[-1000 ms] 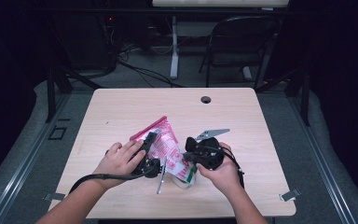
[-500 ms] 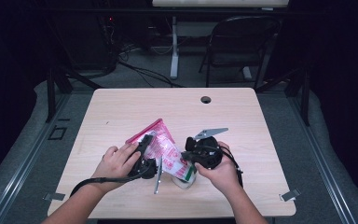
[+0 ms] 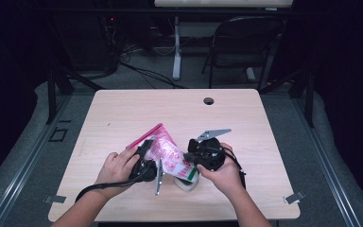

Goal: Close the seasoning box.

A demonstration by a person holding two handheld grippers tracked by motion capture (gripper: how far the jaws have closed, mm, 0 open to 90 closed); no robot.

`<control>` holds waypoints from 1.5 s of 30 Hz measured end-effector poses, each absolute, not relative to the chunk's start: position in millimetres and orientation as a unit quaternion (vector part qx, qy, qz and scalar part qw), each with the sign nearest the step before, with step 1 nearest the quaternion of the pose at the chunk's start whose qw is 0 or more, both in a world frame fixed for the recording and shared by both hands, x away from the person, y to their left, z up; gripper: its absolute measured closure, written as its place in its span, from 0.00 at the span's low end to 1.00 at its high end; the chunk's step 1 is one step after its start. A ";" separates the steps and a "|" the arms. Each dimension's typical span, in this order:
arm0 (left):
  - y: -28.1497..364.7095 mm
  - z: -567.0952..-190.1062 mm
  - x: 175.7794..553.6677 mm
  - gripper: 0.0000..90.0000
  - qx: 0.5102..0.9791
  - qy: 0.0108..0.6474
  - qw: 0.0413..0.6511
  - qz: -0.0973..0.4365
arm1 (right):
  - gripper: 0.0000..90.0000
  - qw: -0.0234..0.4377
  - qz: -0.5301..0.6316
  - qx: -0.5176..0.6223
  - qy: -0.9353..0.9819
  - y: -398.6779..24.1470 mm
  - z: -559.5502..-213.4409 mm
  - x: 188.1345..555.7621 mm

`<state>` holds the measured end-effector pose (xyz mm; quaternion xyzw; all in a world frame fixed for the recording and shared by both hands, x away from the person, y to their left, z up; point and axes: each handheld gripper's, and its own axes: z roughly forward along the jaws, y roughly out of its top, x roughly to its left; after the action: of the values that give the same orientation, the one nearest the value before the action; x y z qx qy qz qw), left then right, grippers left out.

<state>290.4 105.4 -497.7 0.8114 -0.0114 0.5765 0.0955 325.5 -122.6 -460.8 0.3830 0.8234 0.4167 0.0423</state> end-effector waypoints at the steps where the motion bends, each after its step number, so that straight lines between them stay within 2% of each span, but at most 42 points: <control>1: 105.6 -498.3 290.4 0.83 0.812 -0.010 0.097 0.576 | 1.00 0.043 0.417 0.384 0.823 -122.6 -460.9 325.5; 45: 118.4 -532.6 281.7 0.83 0.822 0.095 0.193 0.527 | 1.00 0.039 0.414 0.372 0.830 -113.4 -463.7 323.1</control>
<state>281.7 118.4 -532.6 0.8224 0.0952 0.5266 0.1932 323.1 -113.4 -463.7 0.3724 0.8295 0.4144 0.0386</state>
